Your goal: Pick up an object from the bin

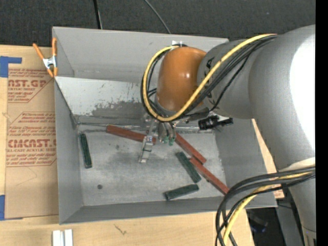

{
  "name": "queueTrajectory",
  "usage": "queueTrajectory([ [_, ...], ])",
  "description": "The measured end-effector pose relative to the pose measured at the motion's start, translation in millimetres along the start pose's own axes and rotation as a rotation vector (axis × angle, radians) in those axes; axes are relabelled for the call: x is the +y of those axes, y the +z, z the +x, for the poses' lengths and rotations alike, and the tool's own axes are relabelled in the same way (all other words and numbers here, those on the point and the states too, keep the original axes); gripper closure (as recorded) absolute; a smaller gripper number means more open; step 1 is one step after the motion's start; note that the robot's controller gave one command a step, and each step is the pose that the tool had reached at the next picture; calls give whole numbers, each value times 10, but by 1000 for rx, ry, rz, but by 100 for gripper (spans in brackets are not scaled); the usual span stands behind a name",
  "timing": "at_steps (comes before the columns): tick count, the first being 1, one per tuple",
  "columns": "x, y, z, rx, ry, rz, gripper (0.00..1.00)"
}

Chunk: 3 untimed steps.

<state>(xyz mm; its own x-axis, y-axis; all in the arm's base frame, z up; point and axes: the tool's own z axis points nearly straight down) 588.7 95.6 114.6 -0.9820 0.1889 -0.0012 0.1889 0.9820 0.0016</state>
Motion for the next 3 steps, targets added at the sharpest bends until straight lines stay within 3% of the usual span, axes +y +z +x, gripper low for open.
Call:
queueTrajectory([
  [1,-86,365,-24,-1,-241,1,0],
  [2,-68,438,-19,-1,193,-1,100],
  [3,-69,440,-19,-1,193,-1,100],
])
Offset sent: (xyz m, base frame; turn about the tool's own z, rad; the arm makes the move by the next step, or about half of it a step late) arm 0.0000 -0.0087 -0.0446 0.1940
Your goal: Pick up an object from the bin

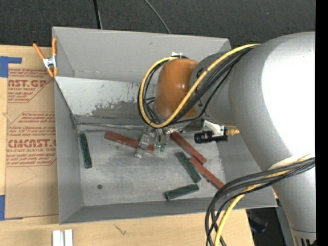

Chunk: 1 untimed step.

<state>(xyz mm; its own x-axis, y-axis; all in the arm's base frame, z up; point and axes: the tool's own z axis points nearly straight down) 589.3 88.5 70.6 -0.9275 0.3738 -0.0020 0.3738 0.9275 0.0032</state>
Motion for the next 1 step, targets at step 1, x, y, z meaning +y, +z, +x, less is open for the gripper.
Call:
queueTrajectory([
  [1,-2,-17,4,1,-1,1,100],
])
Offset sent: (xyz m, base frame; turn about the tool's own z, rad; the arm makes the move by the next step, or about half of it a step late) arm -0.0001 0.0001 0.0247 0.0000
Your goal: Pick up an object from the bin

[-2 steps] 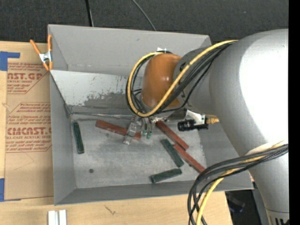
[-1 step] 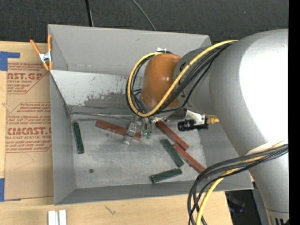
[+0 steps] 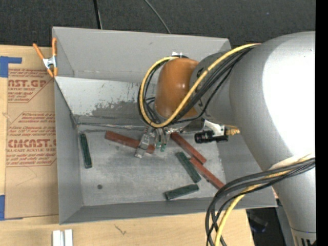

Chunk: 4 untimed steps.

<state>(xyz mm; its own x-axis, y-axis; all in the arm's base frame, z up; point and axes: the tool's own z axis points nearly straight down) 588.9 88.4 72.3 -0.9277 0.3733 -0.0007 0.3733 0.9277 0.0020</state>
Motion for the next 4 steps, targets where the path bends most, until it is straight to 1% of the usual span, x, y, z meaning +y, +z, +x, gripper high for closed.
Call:
queueTrajectory([
  [2,-5,-153,12,5,0,3,100],
  [3,-3,-310,12,3,0,2,100],
  [4,5,-408,1,-1,0,0,100],
])
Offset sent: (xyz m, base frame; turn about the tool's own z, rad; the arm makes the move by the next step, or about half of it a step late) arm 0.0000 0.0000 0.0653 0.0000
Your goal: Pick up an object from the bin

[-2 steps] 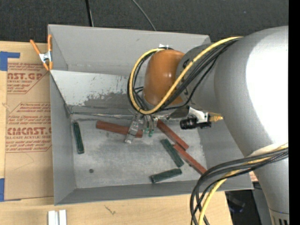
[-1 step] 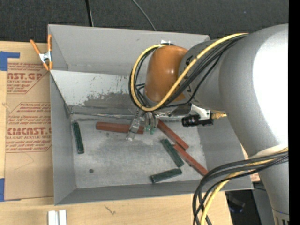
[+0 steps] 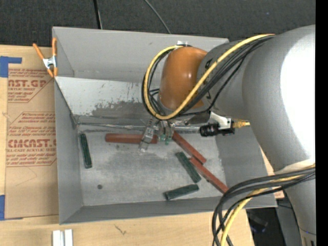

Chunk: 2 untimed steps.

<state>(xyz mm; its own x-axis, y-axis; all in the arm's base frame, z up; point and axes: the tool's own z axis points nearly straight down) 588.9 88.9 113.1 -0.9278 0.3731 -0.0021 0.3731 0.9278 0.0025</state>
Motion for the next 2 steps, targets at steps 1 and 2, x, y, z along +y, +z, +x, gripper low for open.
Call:
queueTrajectory([
  [1,-5,-71,12,5,0,3,100],
  [2,-4,-236,14,5,-1,3,100],
])
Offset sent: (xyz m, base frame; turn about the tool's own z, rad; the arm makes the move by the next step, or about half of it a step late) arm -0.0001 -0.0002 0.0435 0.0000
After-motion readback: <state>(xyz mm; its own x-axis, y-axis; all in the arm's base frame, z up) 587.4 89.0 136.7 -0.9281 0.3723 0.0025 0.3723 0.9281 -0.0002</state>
